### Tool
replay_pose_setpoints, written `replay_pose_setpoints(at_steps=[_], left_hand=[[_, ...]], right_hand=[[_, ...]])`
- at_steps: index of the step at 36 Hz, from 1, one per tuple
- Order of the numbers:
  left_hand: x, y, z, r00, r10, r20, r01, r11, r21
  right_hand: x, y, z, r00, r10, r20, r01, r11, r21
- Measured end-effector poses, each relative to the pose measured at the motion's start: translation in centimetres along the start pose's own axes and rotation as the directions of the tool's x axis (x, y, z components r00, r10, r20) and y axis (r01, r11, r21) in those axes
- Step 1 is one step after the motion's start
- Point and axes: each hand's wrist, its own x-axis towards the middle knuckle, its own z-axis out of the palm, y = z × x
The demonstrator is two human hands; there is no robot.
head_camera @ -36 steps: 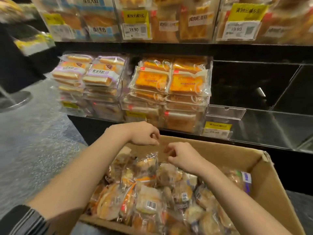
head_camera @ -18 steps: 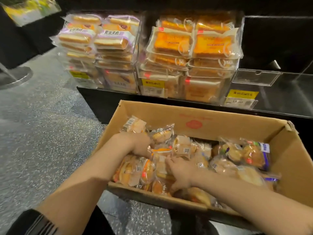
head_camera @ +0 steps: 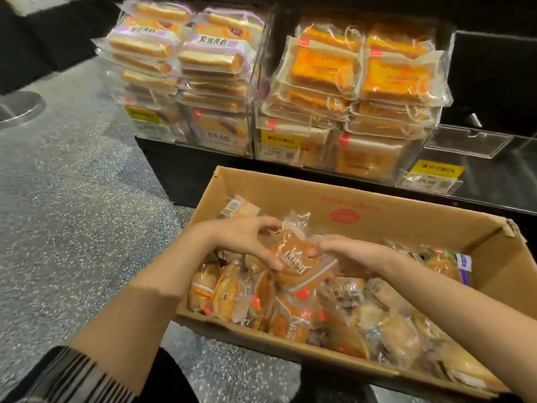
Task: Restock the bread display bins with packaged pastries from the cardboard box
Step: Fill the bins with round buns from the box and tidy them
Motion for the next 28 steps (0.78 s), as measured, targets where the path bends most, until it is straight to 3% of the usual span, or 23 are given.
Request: replay_pose_setpoints(at_steps=[4, 6, 8, 9, 11, 13, 15, 18, 19, 28], left_hand=[[-0.5, -0.3, -0.5, 0.998, 0.014, 0.058, 0.007, 0.941, -0.340], [-0.7, -0.6, -0.9, 1.000, -0.007, 0.011, 0.011, 0.921, -0.389], [-0.8, -1.1, -1.2, 0.997, -0.061, -0.057, 0.037, 0.932, -0.360], [-0.9, -1.4, -1.4, 0.991, -0.096, -0.091, 0.059, 0.937, -0.343], [-0.9, -2.0, -1.8, 0.978, -0.152, -0.145, 0.093, 0.932, -0.351], [-0.8, -2.2, -2.0, 0.964, -0.189, -0.188, 0.115, 0.931, -0.347], [-0.7, -2.0, -2.2, 0.949, -0.215, -0.229, 0.137, 0.939, -0.315], [-0.4, -0.8, -2.4, 0.938, -0.217, -0.269, 0.133, 0.946, -0.297], [-0.2, -0.2, -2.5, 0.938, -0.209, -0.277, 0.123, 0.946, -0.300], [2.9, 6.1, -0.8, 0.898, -0.198, -0.393, -0.038, 0.856, -0.516]], right_hand=[[0.4, -1.1, 0.1, 0.999, -0.020, 0.051, 0.016, 0.998, 0.064], [0.7, -1.4, 0.6, 0.999, -0.035, 0.009, 0.033, 0.982, 0.185], [1.6, -0.9, 0.8, 0.992, 0.003, -0.125, 0.034, 0.956, 0.291], [2.1, -0.5, 1.1, 0.969, 0.067, -0.236, -0.003, 0.966, 0.260], [3.3, 1.5, 1.1, 0.921, 0.151, -0.359, -0.184, 0.981, -0.059], [4.0, 3.5, 1.4, 0.947, 0.164, -0.276, -0.274, 0.860, -0.430], [4.3, 4.7, 2.8, 0.962, 0.223, -0.159, -0.271, 0.690, -0.672], [5.4, 6.7, 4.6, 0.959, 0.228, -0.171, -0.222, 0.222, -0.949], [5.8, 7.3, 4.8, 0.961, 0.198, -0.192, -0.225, 0.158, -0.961], [4.5, 5.8, 4.7, 0.976, 0.062, -0.207, -0.214, 0.425, -0.880]])
